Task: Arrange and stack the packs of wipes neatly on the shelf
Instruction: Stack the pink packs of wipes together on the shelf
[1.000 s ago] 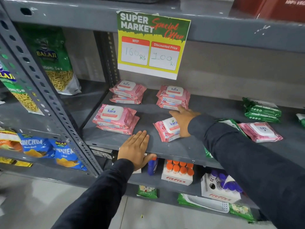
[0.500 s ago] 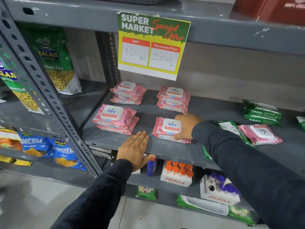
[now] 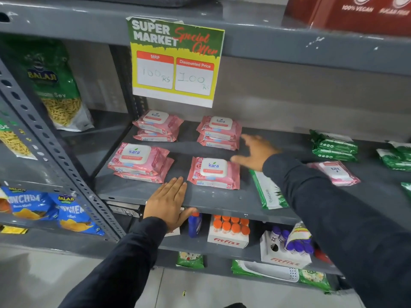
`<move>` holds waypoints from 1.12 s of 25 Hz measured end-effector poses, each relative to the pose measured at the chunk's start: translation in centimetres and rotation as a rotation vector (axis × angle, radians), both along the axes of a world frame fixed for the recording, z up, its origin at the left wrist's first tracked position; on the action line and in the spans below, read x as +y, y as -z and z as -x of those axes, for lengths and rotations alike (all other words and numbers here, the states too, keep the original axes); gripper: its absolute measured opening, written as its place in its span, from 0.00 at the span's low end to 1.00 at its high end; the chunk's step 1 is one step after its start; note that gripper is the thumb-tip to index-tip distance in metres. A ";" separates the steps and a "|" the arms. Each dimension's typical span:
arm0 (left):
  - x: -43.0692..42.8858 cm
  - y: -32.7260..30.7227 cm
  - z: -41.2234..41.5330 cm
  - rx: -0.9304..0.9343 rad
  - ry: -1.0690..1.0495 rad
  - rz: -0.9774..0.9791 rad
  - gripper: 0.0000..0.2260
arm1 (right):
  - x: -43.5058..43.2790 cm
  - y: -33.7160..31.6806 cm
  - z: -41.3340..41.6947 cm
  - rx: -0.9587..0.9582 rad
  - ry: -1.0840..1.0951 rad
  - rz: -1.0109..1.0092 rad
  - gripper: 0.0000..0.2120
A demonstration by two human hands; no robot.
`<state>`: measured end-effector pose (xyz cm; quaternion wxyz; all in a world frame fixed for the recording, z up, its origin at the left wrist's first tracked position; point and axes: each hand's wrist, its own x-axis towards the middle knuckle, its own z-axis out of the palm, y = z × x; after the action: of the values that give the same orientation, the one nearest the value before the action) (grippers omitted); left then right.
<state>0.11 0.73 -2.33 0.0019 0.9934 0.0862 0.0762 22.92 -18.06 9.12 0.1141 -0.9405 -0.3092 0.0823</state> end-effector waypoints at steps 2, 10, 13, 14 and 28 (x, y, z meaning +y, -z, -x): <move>0.0 0.0 0.0 -0.009 0.003 0.011 0.39 | -4.3 -0.3 -3.4 -0.113 0.196 0.060 0.36; 0.0 0.5 -0.2 -0.046 0.007 0.033 0.39 | -18.9 2.5 -7.1 -0.082 0.159 0.639 0.41; -0.1 0.4 -0.2 -0.046 0.002 0.036 0.39 | -19.9 2.0 -7.2 -0.024 0.227 0.631 0.46; -0.1 0.3 -0.2 -0.042 0.002 0.039 0.39 | -20.2 1.8 -7.2 -0.015 0.252 0.644 0.46; -0.2 -0.1 -0.1 0.013 -0.016 0.010 0.38 | -12.1 -4.6 -4.2 -0.185 0.248 0.114 0.36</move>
<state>0.24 0.55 -2.26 0.0059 0.9931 0.0943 0.0693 27.14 -30.13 13.70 0.0409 -0.9800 -0.1949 -0.0019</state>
